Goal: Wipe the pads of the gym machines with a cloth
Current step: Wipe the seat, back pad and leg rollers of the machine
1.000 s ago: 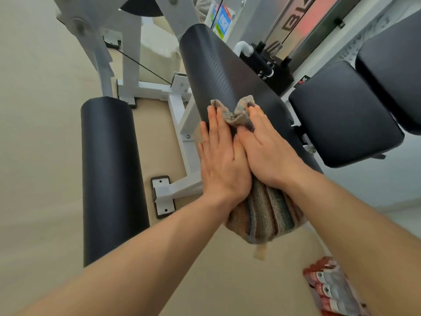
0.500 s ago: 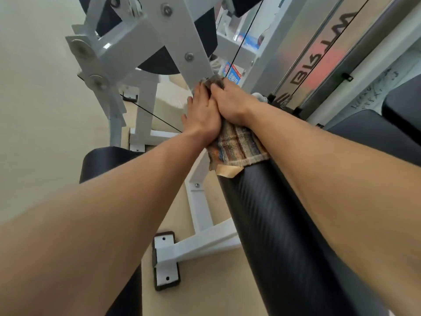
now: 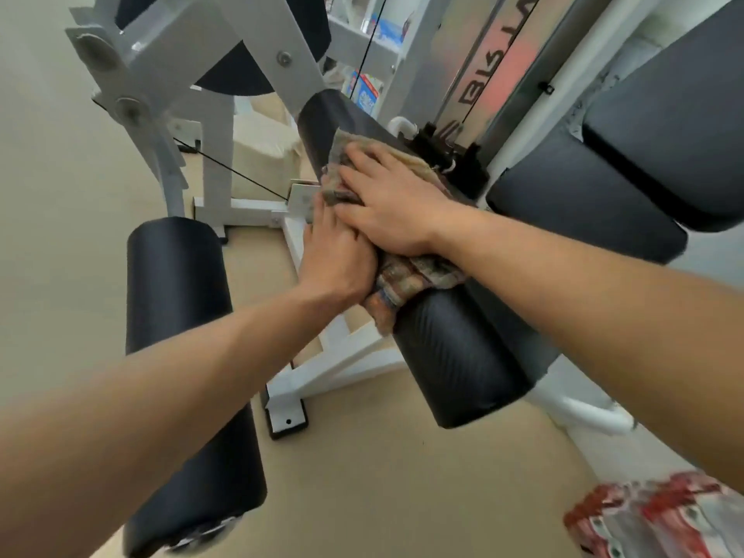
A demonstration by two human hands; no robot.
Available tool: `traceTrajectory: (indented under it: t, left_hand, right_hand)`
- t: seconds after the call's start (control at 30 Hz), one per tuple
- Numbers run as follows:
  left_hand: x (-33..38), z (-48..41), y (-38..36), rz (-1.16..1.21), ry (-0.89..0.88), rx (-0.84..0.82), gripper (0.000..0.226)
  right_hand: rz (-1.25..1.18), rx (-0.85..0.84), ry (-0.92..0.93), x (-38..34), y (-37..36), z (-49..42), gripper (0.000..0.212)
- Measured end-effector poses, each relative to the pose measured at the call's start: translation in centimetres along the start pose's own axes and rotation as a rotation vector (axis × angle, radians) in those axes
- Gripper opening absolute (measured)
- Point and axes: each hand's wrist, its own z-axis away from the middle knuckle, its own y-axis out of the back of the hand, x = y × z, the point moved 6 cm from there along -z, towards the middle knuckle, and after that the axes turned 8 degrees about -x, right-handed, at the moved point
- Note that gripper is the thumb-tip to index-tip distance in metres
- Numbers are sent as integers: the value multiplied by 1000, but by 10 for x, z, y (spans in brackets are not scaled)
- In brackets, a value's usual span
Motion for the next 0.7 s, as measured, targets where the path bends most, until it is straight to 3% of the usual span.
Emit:
traceTrajectory:
  t: [0.1,0.27,0.4,0.6,0.7]
  left_hand:
    - [45,100,-29,256,-111,5,71]
    - [87,163,-49,225,-74,-32,71]
    - [71,134,-47,223,-52,-15,68]
    - [29,65,-37,533,-62,197,57]
    - [-3,18,-30,594,-30,221,57]
  right_hand:
    - [-16,-19,15,-12,-25,105,71]
    - [-187,19,-60,-7,-42,182,71]
    - [-124,50,-61,-9,-33,155,62]
    - [66,42,-51,-4,-25,58,79]
    - [74,27,-59,3,-18,16,69]
